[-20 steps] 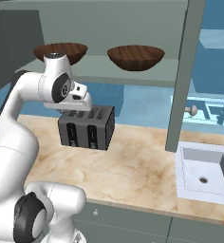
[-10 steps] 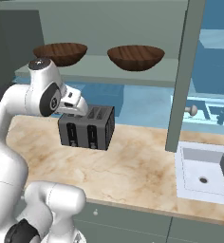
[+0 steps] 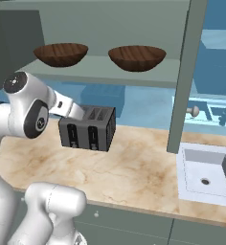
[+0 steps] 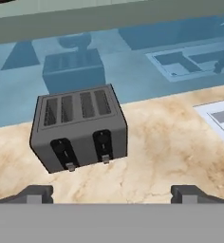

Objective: Pick up the bowls from the cabinet and place each bowl in front of a stool on the dining counter.

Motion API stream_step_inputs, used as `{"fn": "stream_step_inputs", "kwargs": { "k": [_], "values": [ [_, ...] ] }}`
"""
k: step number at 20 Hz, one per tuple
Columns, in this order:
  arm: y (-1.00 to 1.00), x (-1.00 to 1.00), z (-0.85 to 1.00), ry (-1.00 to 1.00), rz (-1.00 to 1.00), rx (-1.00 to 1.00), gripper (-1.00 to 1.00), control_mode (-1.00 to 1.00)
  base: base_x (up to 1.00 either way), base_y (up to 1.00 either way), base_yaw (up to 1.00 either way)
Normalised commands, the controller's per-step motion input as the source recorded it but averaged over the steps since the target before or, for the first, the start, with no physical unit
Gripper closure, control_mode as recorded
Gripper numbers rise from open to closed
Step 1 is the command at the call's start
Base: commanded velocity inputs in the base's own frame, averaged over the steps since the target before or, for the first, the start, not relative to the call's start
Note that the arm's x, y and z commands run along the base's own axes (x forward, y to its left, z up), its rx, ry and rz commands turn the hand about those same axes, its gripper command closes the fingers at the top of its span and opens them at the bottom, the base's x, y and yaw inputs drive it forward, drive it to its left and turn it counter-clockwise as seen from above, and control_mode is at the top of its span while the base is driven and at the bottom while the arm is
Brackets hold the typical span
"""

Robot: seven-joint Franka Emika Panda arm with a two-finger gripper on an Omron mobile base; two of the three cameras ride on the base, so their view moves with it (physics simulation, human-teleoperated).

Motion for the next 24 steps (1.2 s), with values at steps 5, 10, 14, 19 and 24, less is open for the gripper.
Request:
{"fn": "stream_step_inputs", "kwargs": {
  "k": [5, 10, 14, 19, 24],
  "values": [
    [-0.01, -0.24, 0.41, -0.21, -0.14, 0.01, -1.0, -1.0, 0.0, 0.0, 0.0],
    [0.0, -0.04, 0.47, -0.05, -0.1, 0.1, -1.0, -1.0, 0.0, 0.0, 0.0],
    [0.01, 0.0, 0.51, 0.0, 0.0, 0.06, -1.0, -1.0, 0.0, 0.0, 0.0],
    [0.0, 0.0, 0.34, 0.0, 0.05, 0.02, -1.0, -1.0, 0.0, 0.0, 0.0],
    [0.08, 0.0, 0.18, 0.0, 0.09, 0.0, -1.0, -1.0, 0.0, 0.0, 0.0]
  ]
}}
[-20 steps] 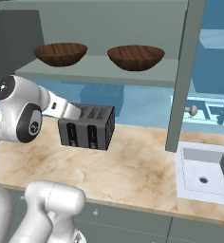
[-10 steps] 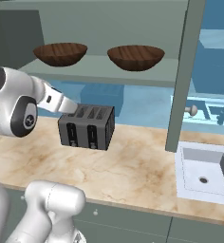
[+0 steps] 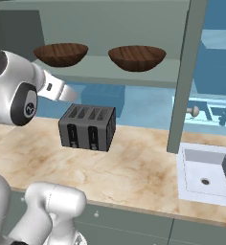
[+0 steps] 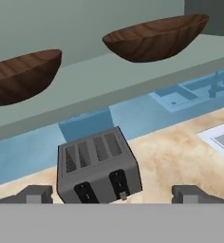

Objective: Pick up the bowls from the cabinet and place each bowl in front of a stool on the dining counter.

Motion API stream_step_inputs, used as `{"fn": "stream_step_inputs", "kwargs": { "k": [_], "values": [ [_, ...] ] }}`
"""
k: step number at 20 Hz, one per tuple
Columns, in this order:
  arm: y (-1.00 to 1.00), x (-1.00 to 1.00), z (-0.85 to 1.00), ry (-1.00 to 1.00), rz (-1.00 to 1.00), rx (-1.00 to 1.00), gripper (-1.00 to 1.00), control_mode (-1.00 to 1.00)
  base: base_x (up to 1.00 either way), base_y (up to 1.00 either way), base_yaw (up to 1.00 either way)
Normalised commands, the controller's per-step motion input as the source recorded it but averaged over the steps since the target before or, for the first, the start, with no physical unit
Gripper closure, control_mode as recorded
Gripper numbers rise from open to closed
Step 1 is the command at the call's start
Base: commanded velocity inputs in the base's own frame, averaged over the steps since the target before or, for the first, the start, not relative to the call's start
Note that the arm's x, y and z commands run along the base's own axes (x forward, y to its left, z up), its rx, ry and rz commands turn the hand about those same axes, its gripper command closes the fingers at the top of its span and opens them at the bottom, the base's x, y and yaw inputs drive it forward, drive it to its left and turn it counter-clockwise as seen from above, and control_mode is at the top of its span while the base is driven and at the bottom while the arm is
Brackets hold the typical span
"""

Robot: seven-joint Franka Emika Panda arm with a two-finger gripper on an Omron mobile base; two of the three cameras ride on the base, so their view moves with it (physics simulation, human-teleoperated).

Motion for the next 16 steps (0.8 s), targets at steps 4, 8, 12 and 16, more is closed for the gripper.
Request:
{"fn": "stream_step_inputs", "kwargs": {
  "k": [4, 8, 12, 16],
  "values": [
    [0.09, 0.0, 0.19, 0.0, 0.1, 0.0, -1.0, -1.0, 0.0, 0.0, 0.0],
    [0.3, 0.04, 0.25, 0.0, 0.05, 0.0, -1.0, -1.0, 0.0, 0.0, 0.0],
    [0.31, 0.09, 0.06, -0.03, 0.0, 0.0, -1.0, -1.0, 0.0, 0.0, 0.0],
    [0.3, 0.04, 0.0, -0.12, 0.0, 0.02, -1.0, -1.0, 0.0, 0.0, 0.0]
  ]
}}
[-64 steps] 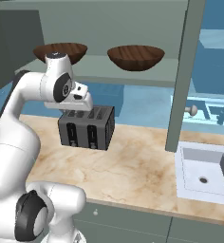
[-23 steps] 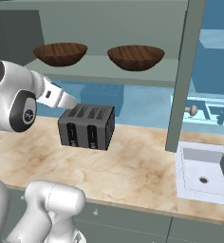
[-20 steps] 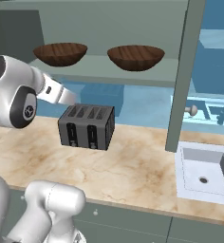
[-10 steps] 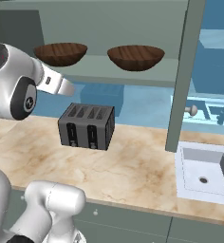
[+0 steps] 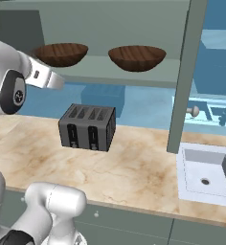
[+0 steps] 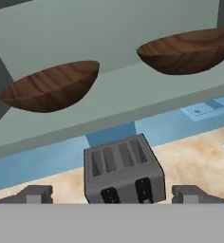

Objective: Pick up the bowls from the cabinet and place each bowl in front of a stool on the dining counter.

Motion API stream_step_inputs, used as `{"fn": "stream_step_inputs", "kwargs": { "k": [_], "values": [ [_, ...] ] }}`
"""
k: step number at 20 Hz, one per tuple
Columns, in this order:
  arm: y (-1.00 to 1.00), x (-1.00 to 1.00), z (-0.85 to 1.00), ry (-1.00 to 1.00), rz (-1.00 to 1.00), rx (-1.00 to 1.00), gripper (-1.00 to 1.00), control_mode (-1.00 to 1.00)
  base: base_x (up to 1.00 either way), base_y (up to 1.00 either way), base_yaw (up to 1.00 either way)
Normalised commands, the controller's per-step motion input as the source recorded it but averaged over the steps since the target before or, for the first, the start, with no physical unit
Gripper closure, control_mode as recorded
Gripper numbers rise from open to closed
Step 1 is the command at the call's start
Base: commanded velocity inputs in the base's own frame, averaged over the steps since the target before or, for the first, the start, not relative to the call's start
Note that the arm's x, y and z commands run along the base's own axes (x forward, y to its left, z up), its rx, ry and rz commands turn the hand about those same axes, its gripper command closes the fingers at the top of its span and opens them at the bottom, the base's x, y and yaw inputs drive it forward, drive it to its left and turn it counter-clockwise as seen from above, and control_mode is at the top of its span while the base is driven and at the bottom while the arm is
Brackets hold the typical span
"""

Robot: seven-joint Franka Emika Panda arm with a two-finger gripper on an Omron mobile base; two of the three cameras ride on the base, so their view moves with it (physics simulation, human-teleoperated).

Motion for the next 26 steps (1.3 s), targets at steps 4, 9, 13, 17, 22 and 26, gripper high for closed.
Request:
{"fn": "stream_step_inputs", "kwargs": {
  "k": [4, 9, 13, 17, 22, 26],
  "values": [
    [0.1, 0.0, 0.0, -0.2, 0.0, 0.08, -1.0, -1.0, 0.0, 0.0, 0.0],
    [0.0, 0.0, 0.0, -0.23, -0.02, 0.16, -1.0, -1.0, 0.0, 0.0, 0.0],
    [0.0, 0.16, 0.09, -0.03, 0.0, 0.18, -1.0, -1.0, 0.0, 0.0, 0.0],
    [0.0, 0.2, 0.23, 0.02, 0.0, 0.15, -1.0, -1.0, 0.0, 0.0, 0.0],
    [0.04, 0.2, 0.31, 0.09, 0.06, 0.07, -1.0, -1.0, 0.0, 0.0, 0.0],
    [0.1, 0.08, 0.22, 0.12, 0.15, 0.0, -1.0, -1.0, 0.0, 0.0, 0.0]
  ]
}}
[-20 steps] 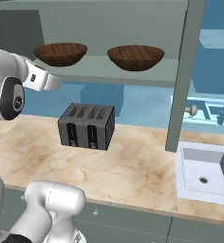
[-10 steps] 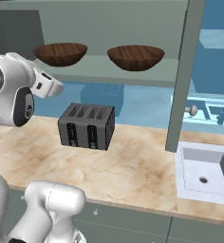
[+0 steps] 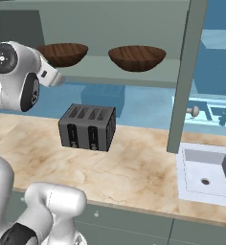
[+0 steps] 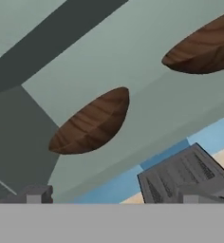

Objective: Pick up the bowls from the cabinet and place each bowl in front of a stool on the dining counter.

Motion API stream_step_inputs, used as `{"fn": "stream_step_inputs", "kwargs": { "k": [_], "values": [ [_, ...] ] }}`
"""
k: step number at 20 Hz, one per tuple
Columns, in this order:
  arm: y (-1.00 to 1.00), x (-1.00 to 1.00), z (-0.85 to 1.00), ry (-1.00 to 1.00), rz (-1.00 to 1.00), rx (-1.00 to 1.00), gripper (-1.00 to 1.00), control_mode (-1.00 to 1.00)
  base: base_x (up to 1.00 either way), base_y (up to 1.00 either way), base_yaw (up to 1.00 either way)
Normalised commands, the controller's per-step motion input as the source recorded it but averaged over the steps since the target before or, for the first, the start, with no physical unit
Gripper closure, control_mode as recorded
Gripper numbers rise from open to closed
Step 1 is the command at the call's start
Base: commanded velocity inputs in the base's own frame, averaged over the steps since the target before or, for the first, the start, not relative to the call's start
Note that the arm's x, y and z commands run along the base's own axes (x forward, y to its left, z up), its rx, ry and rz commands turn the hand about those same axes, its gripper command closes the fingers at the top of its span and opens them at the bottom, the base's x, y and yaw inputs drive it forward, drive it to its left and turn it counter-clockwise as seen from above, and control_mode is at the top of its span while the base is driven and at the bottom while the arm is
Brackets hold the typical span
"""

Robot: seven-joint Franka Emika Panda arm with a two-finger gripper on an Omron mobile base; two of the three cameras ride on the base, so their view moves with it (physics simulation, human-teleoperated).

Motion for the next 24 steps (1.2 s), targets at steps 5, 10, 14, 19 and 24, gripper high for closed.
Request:
{"fn": "stream_step_inputs", "kwargs": {
  "k": [5, 10, 14, 19, 24],
  "values": [
    [0.22, 0.15, 0.01, 0.07, 0.19, -0.08, -1.0, -1.0, 0.0, 0.0, 0.0],
    [0.29, 0.1, -0.09, 0.01, 0.11, -0.09, -1.0, -1.0, 0.0, 0.0, 0.0],
    [0.13, 0.09, 0.0, 0.0, 0.0, -0.08, -1.0, -1.0, 0.0, 0.0, 0.0],
    [0.02, 0.18, 0.0, 0.0, -0.03, -0.04, -1.0, -1.0, 0.0, 0.0, 0.0],
    [0.0, 0.22, -0.06, 0.0, -0.03, 0.0, -1.0, -1.0, 0.0, 0.0, 0.0]
  ]
}}
